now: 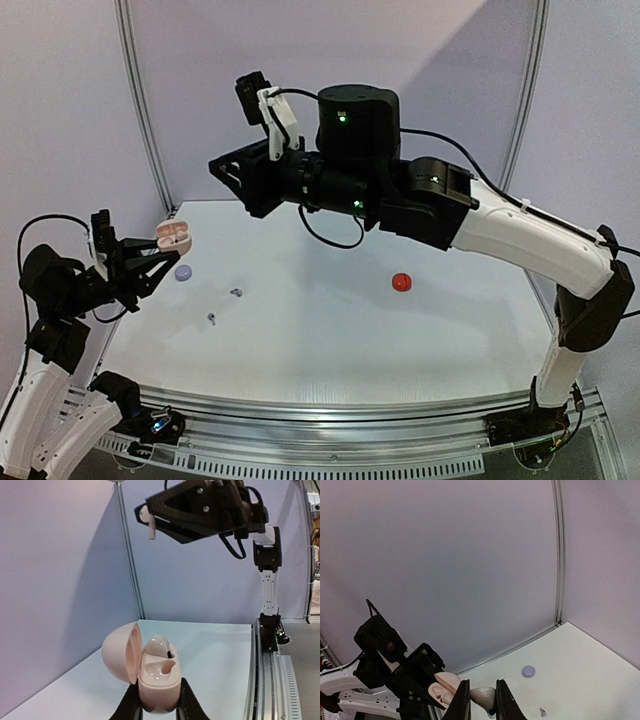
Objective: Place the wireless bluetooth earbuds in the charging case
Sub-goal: Insert the left earbud into the left side groove of the charging case, then close the charging case with the earbuds, then pass from the left arm to the right
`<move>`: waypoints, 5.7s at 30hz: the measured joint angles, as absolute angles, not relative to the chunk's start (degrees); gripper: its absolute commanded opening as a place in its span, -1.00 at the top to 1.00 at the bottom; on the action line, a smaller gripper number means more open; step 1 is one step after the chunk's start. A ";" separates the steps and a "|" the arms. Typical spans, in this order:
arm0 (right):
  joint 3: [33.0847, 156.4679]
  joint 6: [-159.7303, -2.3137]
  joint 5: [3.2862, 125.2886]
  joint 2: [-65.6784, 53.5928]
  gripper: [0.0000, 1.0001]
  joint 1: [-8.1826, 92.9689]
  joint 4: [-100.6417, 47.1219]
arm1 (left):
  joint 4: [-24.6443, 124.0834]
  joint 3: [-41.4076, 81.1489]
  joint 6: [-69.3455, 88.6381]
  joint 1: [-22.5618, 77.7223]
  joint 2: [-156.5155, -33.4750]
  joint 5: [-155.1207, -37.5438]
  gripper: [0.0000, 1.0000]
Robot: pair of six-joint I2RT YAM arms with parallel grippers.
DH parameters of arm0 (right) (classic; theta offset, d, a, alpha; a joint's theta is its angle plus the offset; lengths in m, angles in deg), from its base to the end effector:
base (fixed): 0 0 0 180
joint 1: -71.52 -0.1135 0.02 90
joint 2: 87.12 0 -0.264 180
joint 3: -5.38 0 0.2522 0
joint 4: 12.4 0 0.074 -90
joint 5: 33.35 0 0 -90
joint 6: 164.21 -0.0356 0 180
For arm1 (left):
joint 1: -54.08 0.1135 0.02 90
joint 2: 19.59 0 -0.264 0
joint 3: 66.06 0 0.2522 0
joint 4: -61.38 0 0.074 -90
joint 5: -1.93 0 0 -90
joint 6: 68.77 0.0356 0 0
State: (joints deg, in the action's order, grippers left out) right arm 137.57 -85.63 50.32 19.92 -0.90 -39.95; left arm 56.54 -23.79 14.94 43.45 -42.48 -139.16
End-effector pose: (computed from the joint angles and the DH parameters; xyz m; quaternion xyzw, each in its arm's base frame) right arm 0.1351 0.4134 0.4685 -0.3328 0.6403 0.4321 0.5408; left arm 0.1010 -0.0471 0.3241 0.3617 0.5388 -0.3660 0.6670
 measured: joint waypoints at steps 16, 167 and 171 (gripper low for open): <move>141.97 -79.14 61.84 29.56 1.00 -5.34 -29.54 | 57.99 -23.52 19.64 40.82 -42.81 -135.05 1.00; 124.63 -90.83 72.31 18.72 -0.40 2.03 -32.89 | 50.40 -25.05 8.80 40.08 -46.13 -151.25 1.00; 125.47 -88.36 74.75 20.99 -0.13 0.63 -32.93 | 55.36 -24.29 2.40 40.08 -46.86 -152.41 1.00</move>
